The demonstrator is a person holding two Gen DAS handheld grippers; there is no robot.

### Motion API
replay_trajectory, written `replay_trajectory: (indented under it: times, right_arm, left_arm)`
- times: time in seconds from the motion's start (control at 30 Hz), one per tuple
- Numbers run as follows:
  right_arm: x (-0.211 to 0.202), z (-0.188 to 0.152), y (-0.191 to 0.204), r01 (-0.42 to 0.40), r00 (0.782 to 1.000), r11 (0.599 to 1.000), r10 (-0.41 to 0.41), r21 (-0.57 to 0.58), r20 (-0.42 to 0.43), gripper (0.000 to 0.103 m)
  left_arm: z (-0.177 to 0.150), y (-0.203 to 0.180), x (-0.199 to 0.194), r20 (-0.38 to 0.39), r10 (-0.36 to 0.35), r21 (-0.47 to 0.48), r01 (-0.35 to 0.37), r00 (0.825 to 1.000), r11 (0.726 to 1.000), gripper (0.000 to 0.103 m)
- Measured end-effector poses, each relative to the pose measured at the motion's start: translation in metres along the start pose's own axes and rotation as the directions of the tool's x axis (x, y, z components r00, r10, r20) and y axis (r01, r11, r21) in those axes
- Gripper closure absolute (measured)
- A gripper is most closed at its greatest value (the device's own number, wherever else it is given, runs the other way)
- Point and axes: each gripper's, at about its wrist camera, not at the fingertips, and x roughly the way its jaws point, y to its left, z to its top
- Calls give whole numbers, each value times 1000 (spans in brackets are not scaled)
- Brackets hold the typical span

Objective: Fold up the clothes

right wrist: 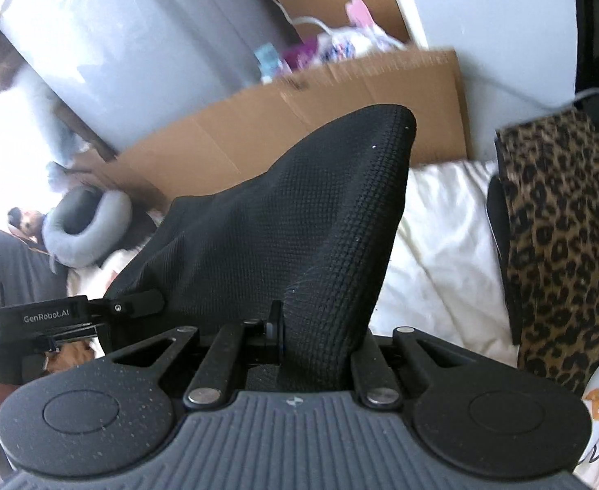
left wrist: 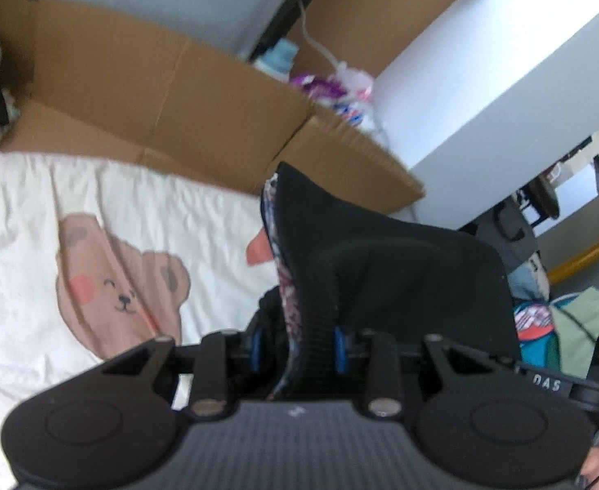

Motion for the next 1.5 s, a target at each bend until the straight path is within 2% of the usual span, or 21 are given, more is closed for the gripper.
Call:
replay_trajectory:
  times: [0.27, 0.63, 0.93, 1.27, 1.5]
  right_arm:
    - [-55, 32, 30, -15, 998, 999, 18, -49, 66, 94]
    - [-134, 67, 61, -35, 995, 993, 45, -109, 93, 94]
    - [-200, 92, 78, -37, 984, 987, 62, -156, 164, 94]
    - [-261, 109, 91, -22, 973, 978, 68, -206, 220, 94]
    - [-287, 103, 82, -7, 968, 977, 60, -211, 243, 94]
  left_arm:
    - [20, -44, -52, 63, -5, 14, 4, 998, 1000, 69]
    - [23, -103, -119, 121, 4, 3, -5, 993, 1000, 69]
    - [31, -156, -167, 187, -8, 35, 1, 982, 999, 69]
    - [29, -196, -197, 239, -33, 44, 23, 971, 999, 69]
    - [17, -214, -189, 239, -56, 63, 42, 969, 997, 69]
